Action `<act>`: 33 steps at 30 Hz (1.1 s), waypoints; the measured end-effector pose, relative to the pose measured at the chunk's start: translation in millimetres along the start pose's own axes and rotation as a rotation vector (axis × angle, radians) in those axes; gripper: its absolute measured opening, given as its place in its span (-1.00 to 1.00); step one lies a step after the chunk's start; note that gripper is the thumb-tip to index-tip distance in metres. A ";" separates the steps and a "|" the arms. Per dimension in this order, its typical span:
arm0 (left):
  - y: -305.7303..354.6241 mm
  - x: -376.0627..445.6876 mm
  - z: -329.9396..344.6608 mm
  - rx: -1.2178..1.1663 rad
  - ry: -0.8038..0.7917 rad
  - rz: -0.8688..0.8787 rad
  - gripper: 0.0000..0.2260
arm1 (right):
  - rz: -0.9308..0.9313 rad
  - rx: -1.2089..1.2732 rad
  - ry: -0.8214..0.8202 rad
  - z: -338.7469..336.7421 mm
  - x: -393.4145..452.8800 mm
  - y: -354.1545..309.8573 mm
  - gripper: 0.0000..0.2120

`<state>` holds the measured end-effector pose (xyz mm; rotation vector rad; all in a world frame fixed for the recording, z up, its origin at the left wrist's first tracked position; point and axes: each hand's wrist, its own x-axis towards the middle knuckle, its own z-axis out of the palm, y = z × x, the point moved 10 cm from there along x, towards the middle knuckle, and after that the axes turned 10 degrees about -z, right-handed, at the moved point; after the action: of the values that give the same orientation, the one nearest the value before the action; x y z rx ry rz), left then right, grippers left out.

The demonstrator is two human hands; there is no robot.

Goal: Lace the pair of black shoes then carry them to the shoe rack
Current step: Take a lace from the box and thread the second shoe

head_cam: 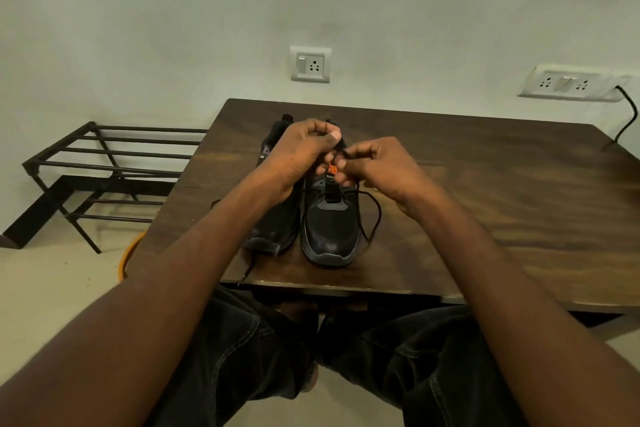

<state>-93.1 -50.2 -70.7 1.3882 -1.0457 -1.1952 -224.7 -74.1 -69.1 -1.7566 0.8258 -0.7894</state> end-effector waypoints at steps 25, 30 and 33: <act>-4.7 0.1 -28.7 0.101 0.193 0.011 -0.92 | -0.015 -0.649 0.104 -24.8 10.7 17.7 -0.68; -4.0 0.8 -15.4 0.202 0.103 0.017 -0.89 | -0.171 -0.508 0.037 -0.1 16.7 2.9 -0.49; -4.0 1.4 -16.8 0.217 0.084 0.034 -0.90 | -0.167 -0.308 0.028 1.7 18.6 6.6 -0.85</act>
<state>-76.3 -48.7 -74.4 1.5667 -1.1614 -1.0127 -214.2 -90.3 -73.4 -2.1138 0.8623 -0.8310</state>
